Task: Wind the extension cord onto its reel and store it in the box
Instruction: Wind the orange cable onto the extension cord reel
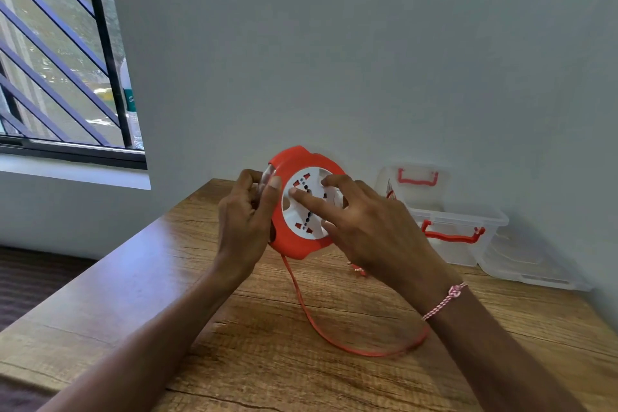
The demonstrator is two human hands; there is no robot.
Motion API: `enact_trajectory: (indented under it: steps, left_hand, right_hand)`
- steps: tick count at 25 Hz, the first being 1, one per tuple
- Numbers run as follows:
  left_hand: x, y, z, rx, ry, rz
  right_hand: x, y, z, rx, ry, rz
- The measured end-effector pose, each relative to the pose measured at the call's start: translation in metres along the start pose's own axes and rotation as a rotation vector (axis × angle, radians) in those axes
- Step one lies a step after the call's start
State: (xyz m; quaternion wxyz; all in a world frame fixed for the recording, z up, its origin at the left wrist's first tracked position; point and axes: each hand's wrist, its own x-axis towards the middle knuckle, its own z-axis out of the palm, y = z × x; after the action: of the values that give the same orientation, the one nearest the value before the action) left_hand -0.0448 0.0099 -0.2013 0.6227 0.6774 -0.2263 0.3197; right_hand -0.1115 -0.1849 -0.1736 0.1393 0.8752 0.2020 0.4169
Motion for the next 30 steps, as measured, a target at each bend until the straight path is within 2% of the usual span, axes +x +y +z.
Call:
enact_trajectory:
  steps: [6,11,13,16,17,19,20,21,22,23,25,26,28,30]
  left_hand:
    - [0.0,-0.002,0.0,-0.016,-0.088,0.049]
    - [0.001,-0.001,-0.001,0.041,-0.071,0.07]
    - [-0.001,0.0,0.001,0.071,-0.052,0.09]
    - [-0.004,0.0,0.005,0.103,-0.061,0.123]
    - [-0.005,0.0,0.006,0.109,-0.062,0.125]
    - [-0.007,0.0,0.006,0.138,-0.049,0.124]
    - [-0.007,0.0,0.007,0.149,-0.043,0.122]
    - [-0.006,0.0,0.006,0.15,-0.036,0.115]
    - [-0.005,0.0,0.006,0.139,-0.027,0.1]
    - [-0.003,0.0,0.005,0.127,-0.015,0.076]
    - [0.0,-0.002,0.002,0.117,0.008,0.034]
    - [0.001,-0.003,0.001,0.113,0.014,0.024]
    - [0.001,-0.003,-0.001,0.105,0.016,0.013]
    - [0.001,-0.003,0.0,0.098,-0.002,0.008]
  right_hand:
    - [-0.003,0.009,-0.01,-0.118,0.044,-0.12]
    - [0.0,-0.001,-0.003,0.098,0.155,-0.025]
    - [0.001,-0.009,0.0,0.197,0.138,0.118]
    - [0.006,-0.026,0.004,0.455,0.083,0.501]
    - [0.007,-0.029,0.006,0.602,0.057,0.654]
    - [0.01,-0.032,0.009,1.118,-0.017,0.981]
    - [0.01,-0.032,0.008,1.35,-0.052,1.093]
    - [0.01,-0.03,0.006,1.413,-0.068,1.106]
    - [0.009,-0.027,0.005,1.295,-0.057,1.042]
    - [0.008,-0.024,0.004,1.057,-0.025,0.924]
    - [0.004,-0.014,0.003,0.562,0.089,0.58]
    - [0.004,-0.009,0.003,0.417,0.108,0.391]
    - [0.002,-0.001,0.002,0.263,0.029,0.126]
    - [0.001,0.002,0.003,0.187,-0.045,0.039]
